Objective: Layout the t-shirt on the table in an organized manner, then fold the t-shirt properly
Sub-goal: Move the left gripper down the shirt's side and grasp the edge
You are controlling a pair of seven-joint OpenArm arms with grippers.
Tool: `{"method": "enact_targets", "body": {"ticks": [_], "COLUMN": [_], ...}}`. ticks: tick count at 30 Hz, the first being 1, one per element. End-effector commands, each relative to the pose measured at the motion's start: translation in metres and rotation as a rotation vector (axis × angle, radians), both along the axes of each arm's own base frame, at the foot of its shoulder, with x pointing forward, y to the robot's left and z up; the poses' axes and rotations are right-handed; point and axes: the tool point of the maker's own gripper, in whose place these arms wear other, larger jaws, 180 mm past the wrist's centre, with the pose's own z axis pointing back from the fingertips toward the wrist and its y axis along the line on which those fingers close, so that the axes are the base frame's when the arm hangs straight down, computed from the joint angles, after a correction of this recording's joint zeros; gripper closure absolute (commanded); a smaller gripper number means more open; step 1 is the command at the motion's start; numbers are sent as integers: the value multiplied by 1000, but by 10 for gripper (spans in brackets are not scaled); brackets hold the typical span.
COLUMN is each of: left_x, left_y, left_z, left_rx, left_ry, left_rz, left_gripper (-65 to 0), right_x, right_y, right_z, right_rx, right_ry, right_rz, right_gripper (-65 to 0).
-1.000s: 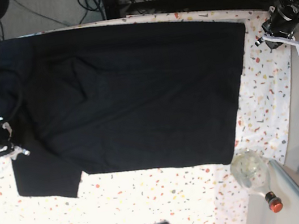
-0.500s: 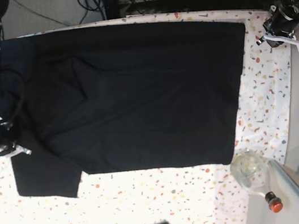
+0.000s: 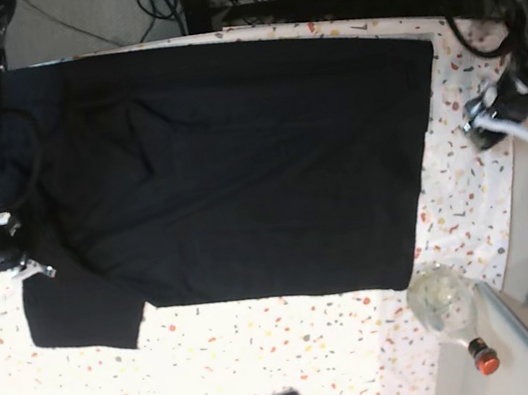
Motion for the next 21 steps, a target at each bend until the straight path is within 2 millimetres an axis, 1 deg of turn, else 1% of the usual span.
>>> {"method": "enact_targets", "body": {"ticks": [1, 3, 4, 6, 8, 10, 12, 14, 16, 19, 21], "left_x": [16, 35, 43, 60, 73, 86, 99, 109, 114, 117, 116], "left_y": [5, 3, 2, -7, -16, -29, -49, -60, -68, -78, -83], "left_z": [10, 2, -5, -20, -32, -34, -31, -28, -29, -39, -47], "left_rx": [9, -27, -49, -91, -114, -121, -145, -162, -178, -217, -239], "left_ry": [-35, -30, -17, 24, 62, 72, 55, 42, 44, 73, 98], "left_rz": [-1, 13, 24, 24, 9, -22, -49, -59, -61, -48, -38], "left_gripper": [-449, -541, -564, -563, -551, -538, -532, -532, -532, -533, -533], "right_x": [13, 13, 14, 17, 18, 17, 17, 17, 17, 17, 17], "right_y": [-7, -4, -4, -4, -4, -3, -3, -3, -3, -3, -3], "right_z": [19, 24, 27, 32, 35, 36, 36, 35, 35, 36, 36], "right_rx": [-20, -18, -19, -25, -26, -25, -25, -24, -24, -24, -24], "right_ry": [-47, -45, -49, -62, -66, -62, -61, -59, -59, -61, -61], "right_rz": [5, 18, 21, 24, 28, 31, 31, 32, 32, 32, 29], "right_gripper": [0, 0, 0, 0, 0, 0, 0, 0, 0, 0, 0]}}
